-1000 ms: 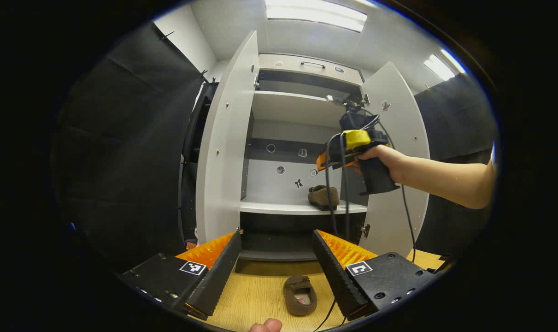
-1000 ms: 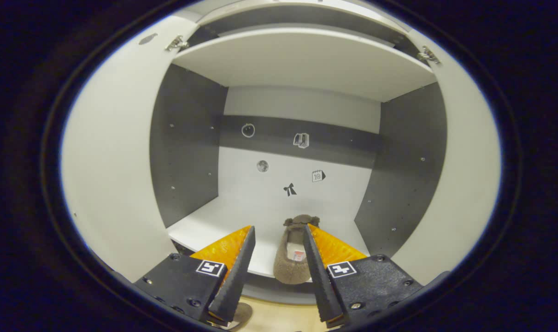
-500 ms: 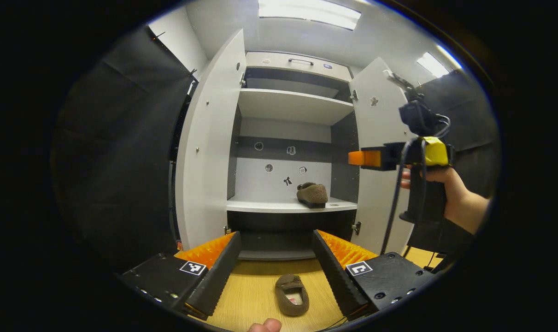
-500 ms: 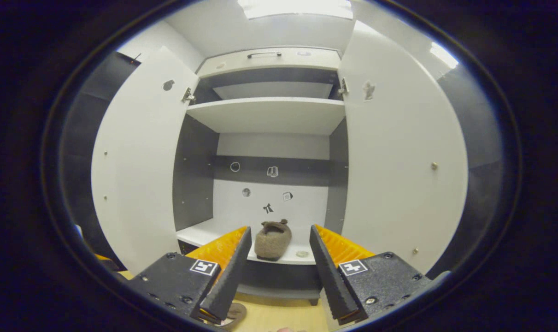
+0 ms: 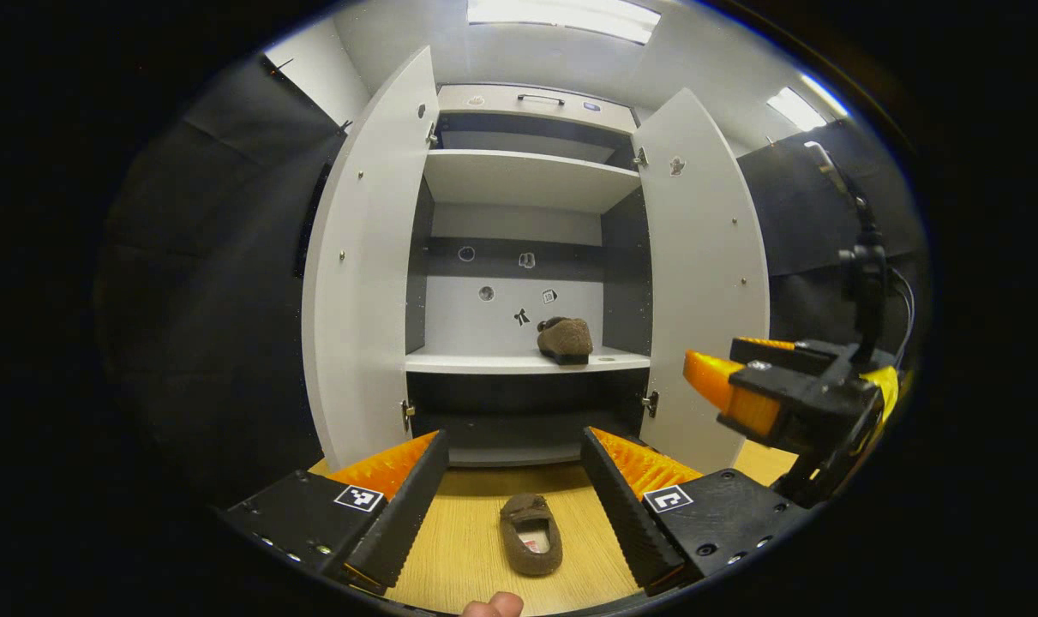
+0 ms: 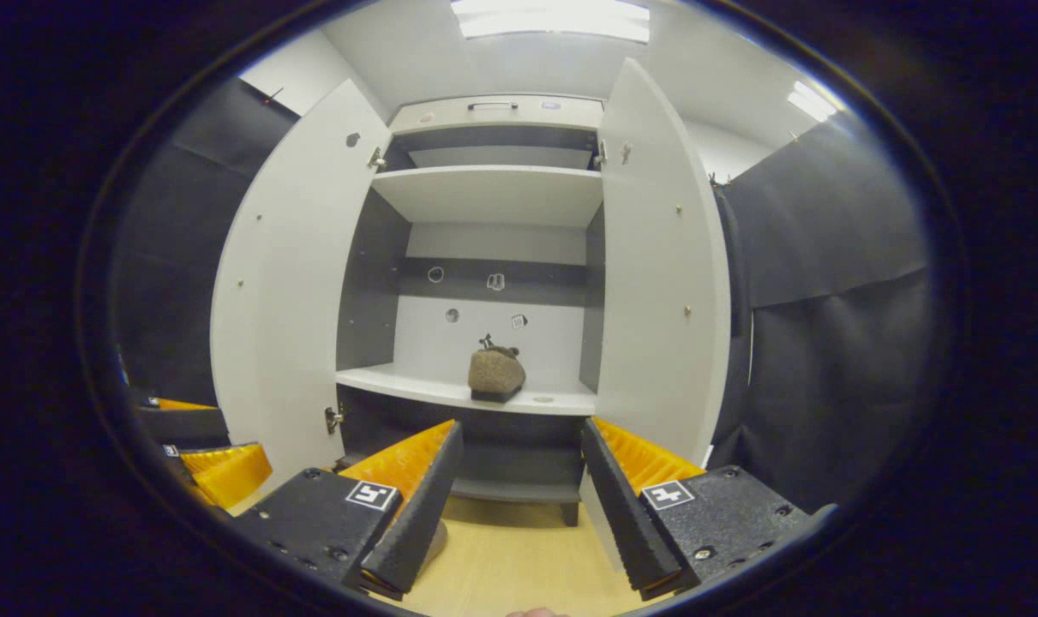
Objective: Grab one shoe with the right hand and put it into the shoe cabinet, grab the other shoe with the left hand and put it into the shoe cabinet; then close the right door with the right hand and the left door with the left hand.
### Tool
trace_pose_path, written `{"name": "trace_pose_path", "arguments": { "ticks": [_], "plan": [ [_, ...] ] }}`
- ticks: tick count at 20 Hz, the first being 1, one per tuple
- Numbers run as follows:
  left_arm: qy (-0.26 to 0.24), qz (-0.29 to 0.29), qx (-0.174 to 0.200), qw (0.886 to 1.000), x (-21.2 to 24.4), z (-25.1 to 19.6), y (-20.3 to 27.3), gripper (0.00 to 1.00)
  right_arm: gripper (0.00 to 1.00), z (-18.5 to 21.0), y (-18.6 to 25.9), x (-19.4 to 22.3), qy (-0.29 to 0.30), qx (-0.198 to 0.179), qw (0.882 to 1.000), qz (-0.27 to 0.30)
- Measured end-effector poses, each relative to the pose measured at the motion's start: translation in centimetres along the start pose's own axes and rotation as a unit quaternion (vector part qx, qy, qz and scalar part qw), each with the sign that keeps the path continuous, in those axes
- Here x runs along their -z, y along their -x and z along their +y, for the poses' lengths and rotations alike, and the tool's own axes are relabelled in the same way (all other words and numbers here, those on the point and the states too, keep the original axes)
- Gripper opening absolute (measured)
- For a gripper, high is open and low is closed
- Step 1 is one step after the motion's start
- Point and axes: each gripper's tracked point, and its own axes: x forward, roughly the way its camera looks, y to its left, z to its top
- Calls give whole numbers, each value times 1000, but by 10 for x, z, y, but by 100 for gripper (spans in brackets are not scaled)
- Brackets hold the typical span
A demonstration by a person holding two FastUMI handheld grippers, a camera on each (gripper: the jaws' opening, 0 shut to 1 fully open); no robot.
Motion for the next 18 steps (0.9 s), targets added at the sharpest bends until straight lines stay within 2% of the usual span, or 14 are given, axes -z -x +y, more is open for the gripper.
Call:
{"name": "trace_pose_path", "arguments": {
  "ticks": [4, 7, 12, 15, 18],
  "plan": [
    [2, 28, -8, 1000, 19, 2, 3, 94, 91, -7, 27, 40, -22, 9, 999, 37],
    [17, 53, -7, 998, 34, 0, 5, 94, 92, -14, 34, 51, -31, 10, 998, 50],
    [36, 102, 1, 994, 63, -1, 0, 94, 94, -22, 41, 42, -39, 19, 998, 39],
    [65, 127, 33, 989, 75, -10, -26, 95, 94, -19, 48, 40, -31, 15, 999, 39],
    [63, 157, 36, 985, 101, -3, -60, 95, 94, -19, 55, 37, -21, 12, 999, 37]
  ]
}}
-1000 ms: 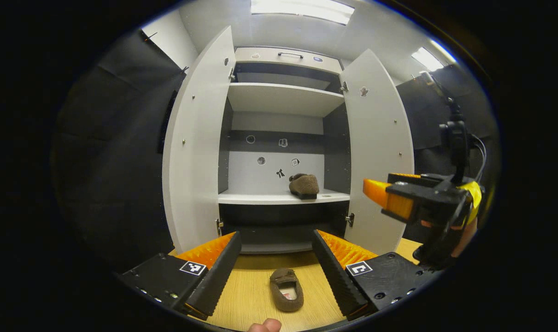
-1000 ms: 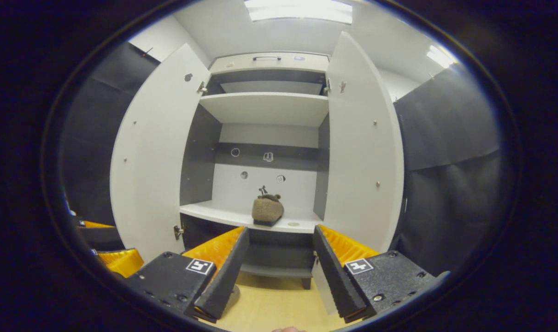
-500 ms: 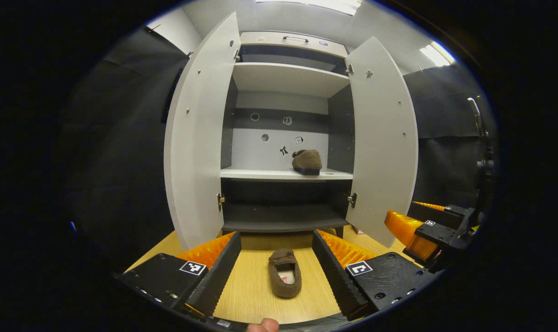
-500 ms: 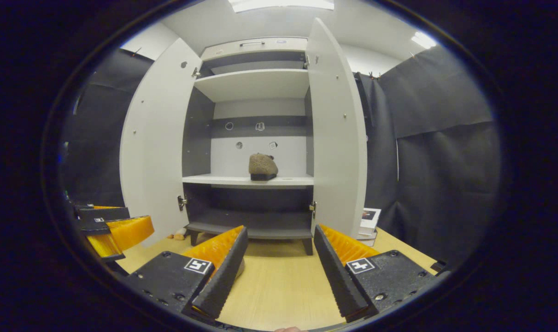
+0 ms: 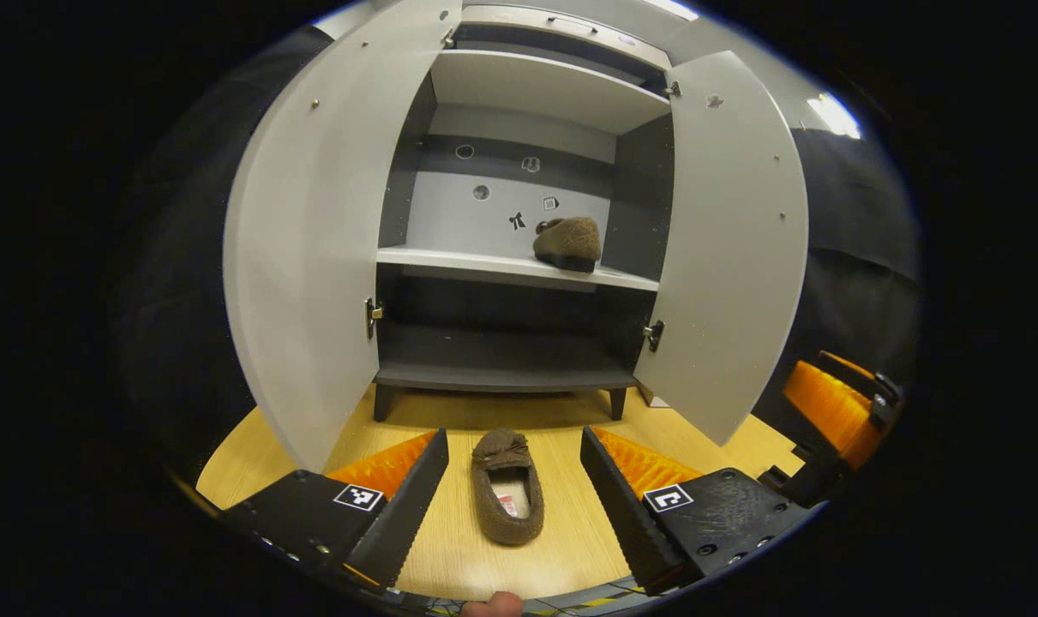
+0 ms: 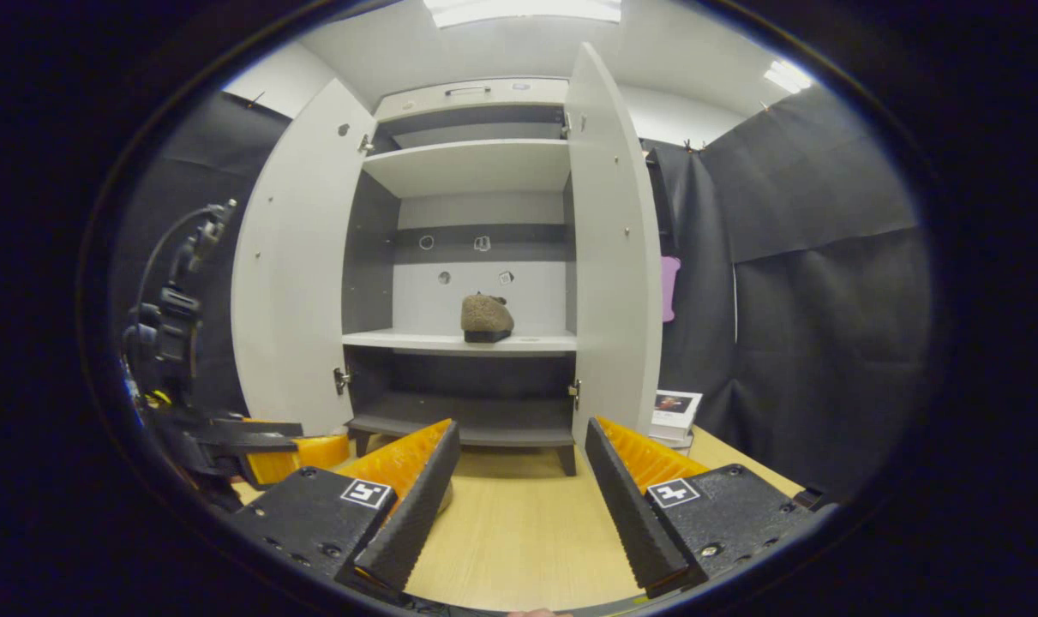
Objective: Grab one shoe with the right hand and put it into the shoe cabinet, grab the other shoe with the left hand and put it into the shoe cabinet; then close the right door with the right hand and the left door with the left hand.
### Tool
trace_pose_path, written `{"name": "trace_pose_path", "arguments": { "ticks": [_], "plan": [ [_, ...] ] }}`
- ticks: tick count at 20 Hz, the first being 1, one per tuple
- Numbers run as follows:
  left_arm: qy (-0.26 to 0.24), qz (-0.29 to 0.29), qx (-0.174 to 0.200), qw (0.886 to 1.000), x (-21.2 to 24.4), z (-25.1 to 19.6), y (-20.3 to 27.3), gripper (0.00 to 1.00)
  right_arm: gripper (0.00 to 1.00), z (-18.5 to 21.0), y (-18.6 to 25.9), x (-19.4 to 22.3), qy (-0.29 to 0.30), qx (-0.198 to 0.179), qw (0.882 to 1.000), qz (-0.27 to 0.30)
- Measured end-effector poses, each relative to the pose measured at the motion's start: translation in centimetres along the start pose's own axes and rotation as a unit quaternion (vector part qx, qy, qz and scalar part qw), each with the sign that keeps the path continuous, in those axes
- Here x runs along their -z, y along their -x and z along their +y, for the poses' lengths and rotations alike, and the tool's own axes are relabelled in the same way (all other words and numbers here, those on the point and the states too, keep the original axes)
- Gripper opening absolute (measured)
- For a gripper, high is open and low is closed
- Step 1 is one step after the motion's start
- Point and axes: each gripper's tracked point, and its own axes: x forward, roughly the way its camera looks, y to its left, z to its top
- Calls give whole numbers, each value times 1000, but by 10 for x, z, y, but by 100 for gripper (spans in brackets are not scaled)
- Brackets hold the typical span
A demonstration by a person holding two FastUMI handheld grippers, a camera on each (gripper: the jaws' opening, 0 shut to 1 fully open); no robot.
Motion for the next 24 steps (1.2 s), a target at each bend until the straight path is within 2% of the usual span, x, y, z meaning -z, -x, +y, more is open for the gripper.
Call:
{"name": "trace_pose_path", "arguments": {
  "ticks": [5, 10, 12, 16, 22, 24],
  "plan": [
    [5, 80, -9, 997, 59, 29, -57, 95, 93, -17, 7, 1, 4, 32, 999, 3],
    [48, 175, -29, 983, 129, 50, -91, 95, 94, -33, 7, 14, 24, 62, 997, 27],
    [61, 185, -37, 980, 139, 52, -99, 95, 94, -34, 6, 20, 20, 66, 997, 38],
    [55, 195, -54, 978, 152, 62, -116, 95, 94, -42, 0, 29, 12, 77, 995, 56],
    [51, 194, -53, 978, 157, 63, -131, 93, 94, -38, -10, 36, 11, 75, 995, 70],
    [51, 189, -46, 980, 157, 59, -138, 88, 94, -35, -12, 37, 19, 70, 995, 70]
  ]
}}
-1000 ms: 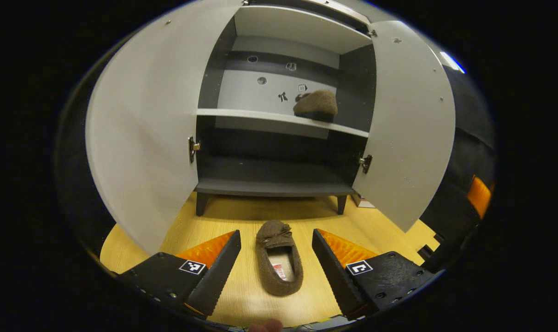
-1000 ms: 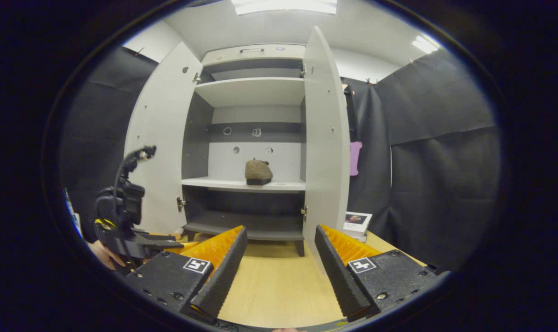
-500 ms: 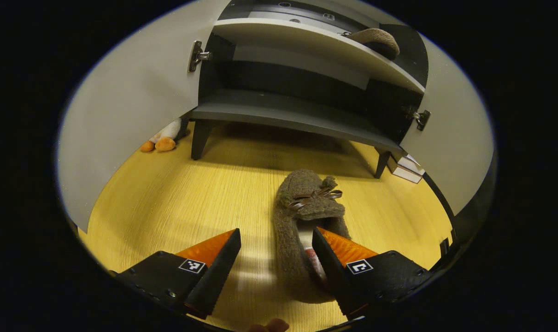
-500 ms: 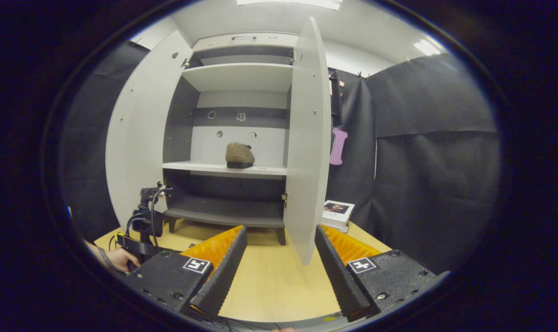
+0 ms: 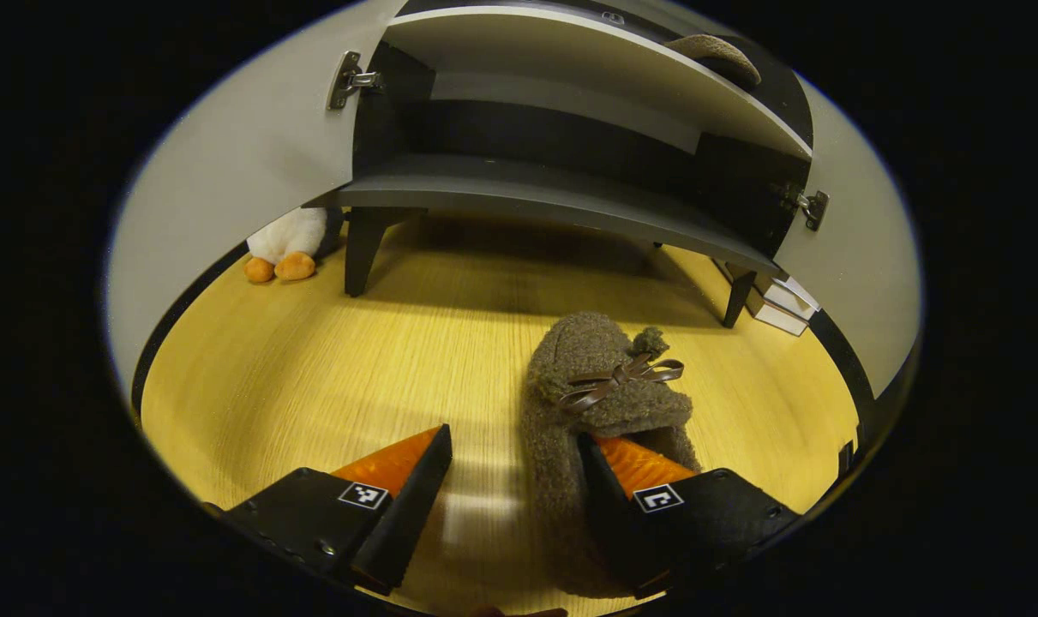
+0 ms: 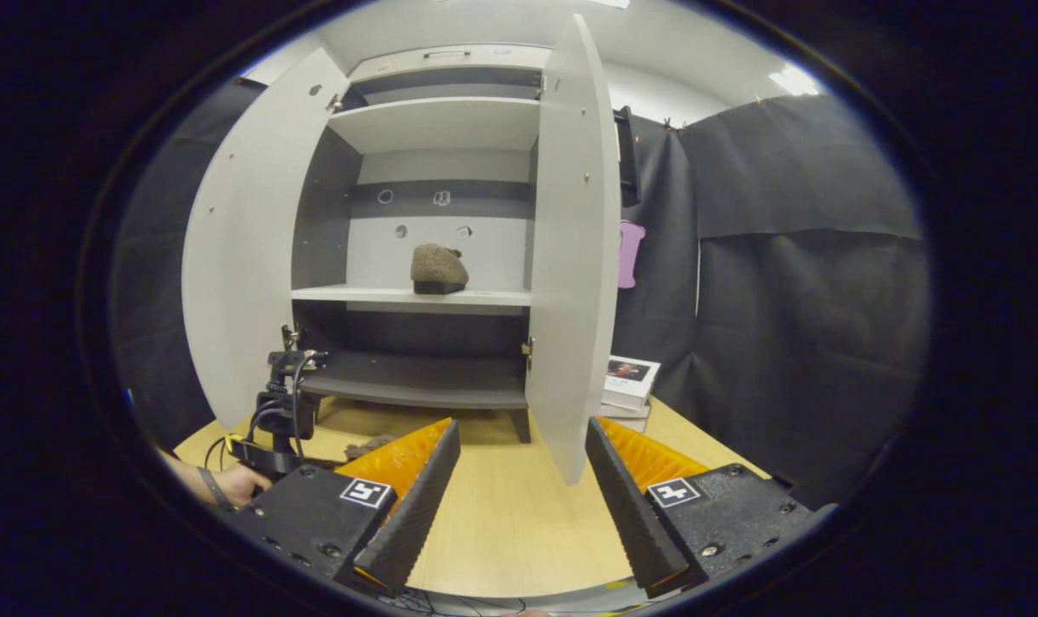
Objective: Grab one shoe with the right hand and put it into the shoe cabinet, grab the other shoe with the left hand and put it into the shoe cabinet; then close the right door with the right hand and the left door with the left hand.
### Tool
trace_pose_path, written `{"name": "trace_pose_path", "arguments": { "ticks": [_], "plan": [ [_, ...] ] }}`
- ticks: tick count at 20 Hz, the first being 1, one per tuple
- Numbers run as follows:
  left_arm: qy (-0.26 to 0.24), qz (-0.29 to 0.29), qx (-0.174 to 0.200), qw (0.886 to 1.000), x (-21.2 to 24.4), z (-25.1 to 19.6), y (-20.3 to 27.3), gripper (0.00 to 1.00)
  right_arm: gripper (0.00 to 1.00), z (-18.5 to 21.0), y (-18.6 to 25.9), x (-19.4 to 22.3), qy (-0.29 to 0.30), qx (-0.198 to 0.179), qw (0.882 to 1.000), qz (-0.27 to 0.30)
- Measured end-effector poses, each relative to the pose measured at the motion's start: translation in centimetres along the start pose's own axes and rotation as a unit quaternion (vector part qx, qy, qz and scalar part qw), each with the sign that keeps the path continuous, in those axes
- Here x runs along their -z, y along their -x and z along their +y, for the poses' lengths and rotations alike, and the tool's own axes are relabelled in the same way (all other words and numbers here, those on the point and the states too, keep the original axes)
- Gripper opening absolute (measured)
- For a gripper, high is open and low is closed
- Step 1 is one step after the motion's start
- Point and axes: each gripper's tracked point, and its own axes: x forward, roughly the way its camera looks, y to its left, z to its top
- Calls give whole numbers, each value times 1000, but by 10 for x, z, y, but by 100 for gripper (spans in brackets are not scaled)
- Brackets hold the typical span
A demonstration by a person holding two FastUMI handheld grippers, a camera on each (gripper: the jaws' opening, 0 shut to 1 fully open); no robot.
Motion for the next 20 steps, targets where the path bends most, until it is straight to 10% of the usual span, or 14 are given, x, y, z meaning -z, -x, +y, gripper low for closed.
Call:
{"name": "trace_pose_path", "arguments": {
  "ticks": [4, 7, 20],
  "plan": [
    [3, -4, 33, 999, -1, -18, -3, 56, 94, 6, 0, 0, 10, -8, 1000, -3],
    [0, -13, 6, 1000, -3, -9, -3, 9, 94, 8, -2, 3, 14, -16, 1000, 2],
    [28, -198, -4, 980, -141, -32, 169, 0, 94, 26, 4, 7, 11, -57, 998, 1]
  ]
}}
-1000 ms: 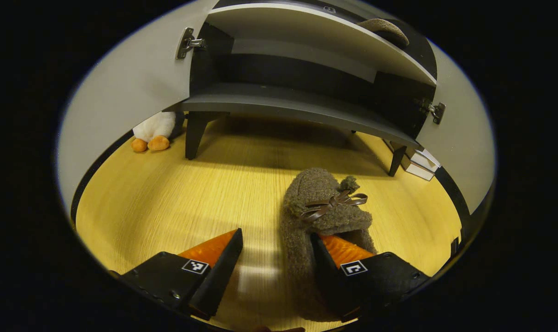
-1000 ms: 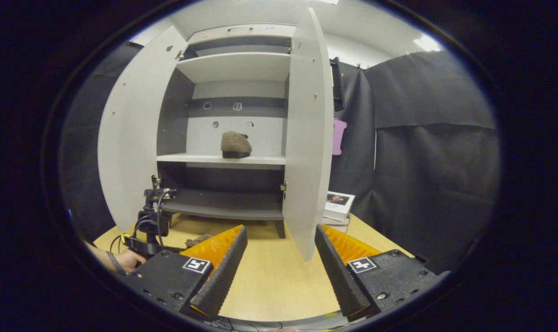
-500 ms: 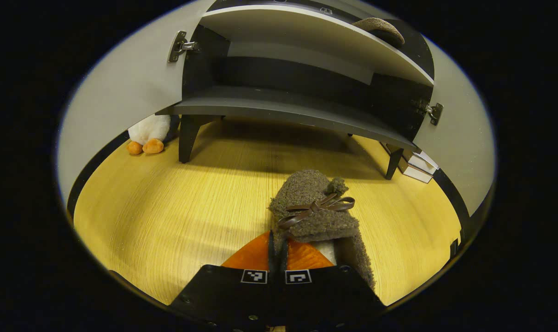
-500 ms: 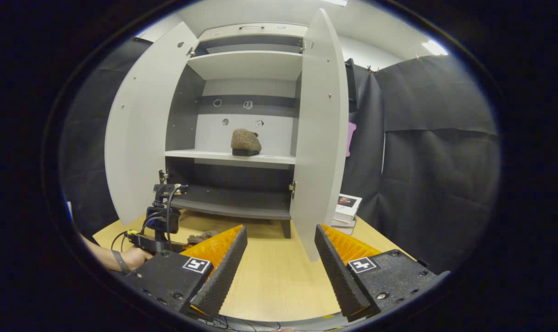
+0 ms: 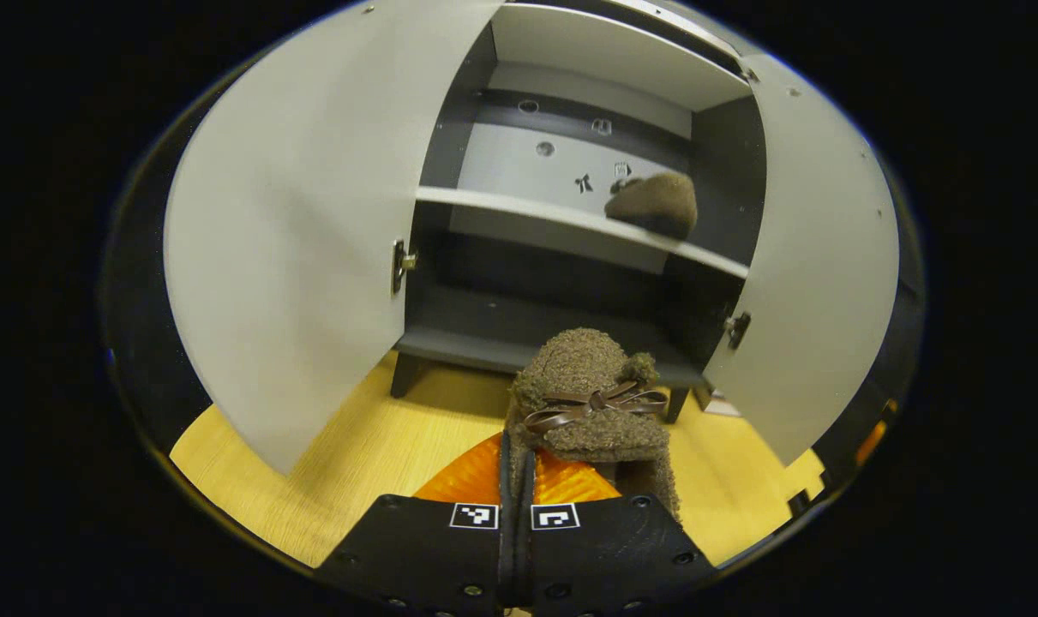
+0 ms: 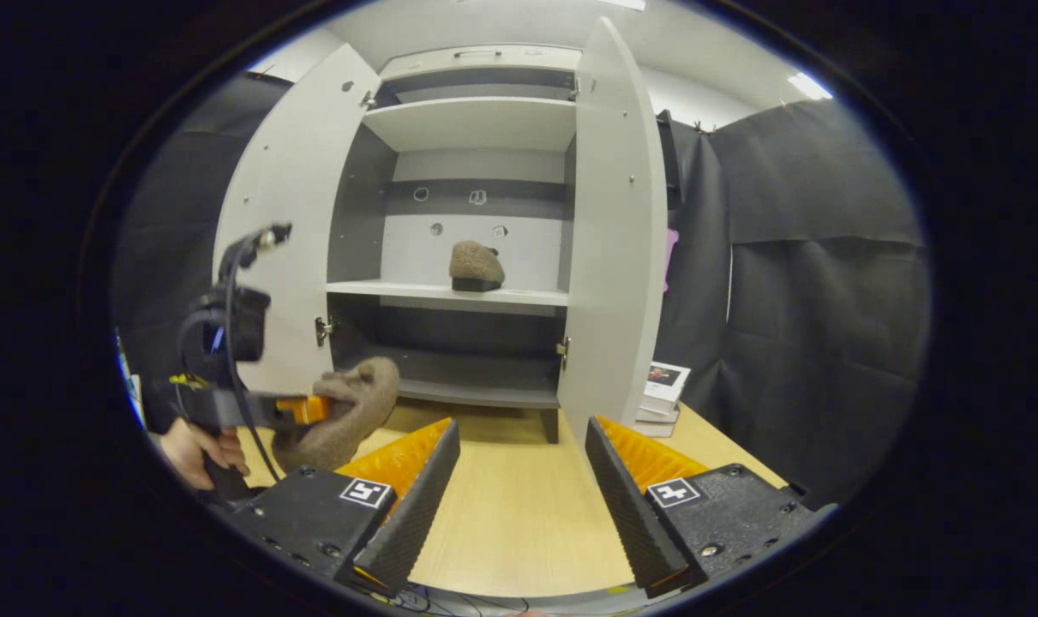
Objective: Grab one shoe with the right hand and put it into the shoe cabinet, grab the other shoe with the left hand and put it into the shoe cabinet; then close the right door with the right hand and the left door with the left hand.
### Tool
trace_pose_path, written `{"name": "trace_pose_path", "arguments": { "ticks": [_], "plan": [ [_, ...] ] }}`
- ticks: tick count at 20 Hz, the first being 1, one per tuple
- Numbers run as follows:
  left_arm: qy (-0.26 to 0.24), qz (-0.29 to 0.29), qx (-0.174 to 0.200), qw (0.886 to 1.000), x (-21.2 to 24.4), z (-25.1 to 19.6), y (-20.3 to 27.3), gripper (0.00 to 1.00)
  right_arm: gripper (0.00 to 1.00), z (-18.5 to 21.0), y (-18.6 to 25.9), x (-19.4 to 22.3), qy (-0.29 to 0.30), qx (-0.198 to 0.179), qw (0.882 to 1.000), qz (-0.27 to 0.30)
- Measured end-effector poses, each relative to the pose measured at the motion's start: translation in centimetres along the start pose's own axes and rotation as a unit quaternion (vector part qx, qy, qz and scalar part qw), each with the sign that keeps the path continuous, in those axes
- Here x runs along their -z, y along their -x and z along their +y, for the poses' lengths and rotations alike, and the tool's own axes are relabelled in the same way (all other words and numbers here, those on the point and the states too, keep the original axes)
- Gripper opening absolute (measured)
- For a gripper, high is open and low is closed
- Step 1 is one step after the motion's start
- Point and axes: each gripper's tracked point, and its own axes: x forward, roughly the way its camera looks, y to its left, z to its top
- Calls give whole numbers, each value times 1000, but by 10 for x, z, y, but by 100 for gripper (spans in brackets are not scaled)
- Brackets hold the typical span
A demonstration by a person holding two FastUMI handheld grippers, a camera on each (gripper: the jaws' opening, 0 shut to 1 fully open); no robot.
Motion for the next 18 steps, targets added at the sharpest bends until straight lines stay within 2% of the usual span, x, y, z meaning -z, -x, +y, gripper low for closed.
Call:
{"name": "trace_pose_path", "arguments": {
  "ticks": [2, 5, 8, 12, 15, 18],
  "plan": [
    [14, -52, 21, 998, -64, -21, 6, 0, 94, 3, 1, 0, 3, -5, 1000, -1],
    [3, -102, 35, 994, -153, -48, -11, 0, 94, 5, 4, -1, 4, -7, 1000, -7],
    [-14, -130, 19, 991, -228, -57, -55, 0, 94, 4, 6, -4, -3, -5, 1000, -12],
    [-28, -68, -3, 997, -261, -54, -147, 0, 94, 1, 11, -6, -8, 0, 1000, -17],
    [-5, -13, -34, 999, -269, -39, -205, 0, 94, -4, 10, -8, -12, 9, 1000, -18],
    [-13, 40, -57, 997, -261, -22, -248, 0, 94, -14, 9, -9, -15, 25, 999, -19]
  ]
}}
